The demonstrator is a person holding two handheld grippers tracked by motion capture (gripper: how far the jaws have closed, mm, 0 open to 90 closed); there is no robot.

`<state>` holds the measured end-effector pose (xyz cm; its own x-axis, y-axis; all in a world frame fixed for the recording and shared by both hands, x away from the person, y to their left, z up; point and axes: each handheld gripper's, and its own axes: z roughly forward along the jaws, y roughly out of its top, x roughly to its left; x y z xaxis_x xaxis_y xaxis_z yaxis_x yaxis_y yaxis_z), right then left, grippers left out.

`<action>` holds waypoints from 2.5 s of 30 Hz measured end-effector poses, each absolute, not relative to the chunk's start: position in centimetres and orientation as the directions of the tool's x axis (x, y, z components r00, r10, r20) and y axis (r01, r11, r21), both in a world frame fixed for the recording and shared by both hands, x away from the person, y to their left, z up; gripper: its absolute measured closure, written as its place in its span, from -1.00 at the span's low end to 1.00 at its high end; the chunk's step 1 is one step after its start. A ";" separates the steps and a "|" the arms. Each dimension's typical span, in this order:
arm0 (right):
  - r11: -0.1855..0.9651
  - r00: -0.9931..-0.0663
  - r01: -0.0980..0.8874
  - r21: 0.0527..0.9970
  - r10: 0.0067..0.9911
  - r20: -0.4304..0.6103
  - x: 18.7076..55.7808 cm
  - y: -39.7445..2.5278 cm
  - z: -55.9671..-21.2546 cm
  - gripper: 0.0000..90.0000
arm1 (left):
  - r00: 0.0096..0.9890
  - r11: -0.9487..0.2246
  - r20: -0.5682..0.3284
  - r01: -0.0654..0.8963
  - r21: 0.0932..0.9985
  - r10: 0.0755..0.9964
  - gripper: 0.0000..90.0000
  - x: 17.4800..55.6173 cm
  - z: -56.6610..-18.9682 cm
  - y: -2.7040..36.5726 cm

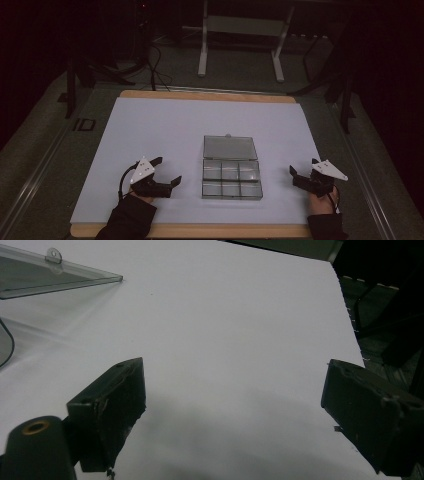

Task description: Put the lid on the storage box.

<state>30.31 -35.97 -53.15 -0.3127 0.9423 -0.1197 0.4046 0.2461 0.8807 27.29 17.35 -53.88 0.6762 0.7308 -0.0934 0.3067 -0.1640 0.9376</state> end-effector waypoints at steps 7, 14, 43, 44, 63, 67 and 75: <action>0.258 -0.321 0.408 0.876 0.938 -0.128 30.3 -35.9 -53.2 -0.76 | 0.684 -0.165 -0.140 0.361 0.918 0.716 -0.96 27.9 -53.9 17.5; 0.289 -0.331 0.424 0.858 0.932 -0.150 30.5 -35.5 -53.2 -0.74 | 0.704 -0.249 -0.152 0.433 0.866 0.694 -0.96 28.7 -53.7 17.3; 0.301 -0.339 0.441 0.846 0.928 -0.153 30.8 -35.3 -53.3 -0.74 | 0.742 -0.392 -0.197 0.537 0.747 0.641 -0.96 31.8 -51.2 13.4; 0.302 -0.340 0.440 0.845 0.928 -0.155 30.8 -35.3 -53.3 -0.75 | 0.740 -0.393 -0.199 0.541 0.743 0.643 -0.96 32.2 -51.1 13.3; 0.320 -0.347 0.436 0.841 0.922 -0.171 30.7 -35.2 -53.3 -0.74 | 0.702 -0.401 -0.180 0.577 0.712 0.689 -0.94 35.8 -49.2 10.6; 0.328 -0.349 0.437 0.838 0.920 -0.179 30.7 -35.0 -53.3 -0.74 | 0.697 -0.395 -0.181 0.579 0.714 0.694 -0.93 36.6 -48.8 10.0; 0.331 -0.334 0.435 0.838 0.923 -0.191 30.7 -35.0 -53.4 -0.74 | 0.681 -0.394 -0.166 0.586 0.708 0.714 -0.93 38.1 -48.2 8.5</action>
<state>30.65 -34.97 -53.35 -0.3337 0.9231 -0.1914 0.4346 0.3308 0.8377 38.13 8.48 -48.24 0.6807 0.7136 -0.1657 0.5856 -0.3941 0.7083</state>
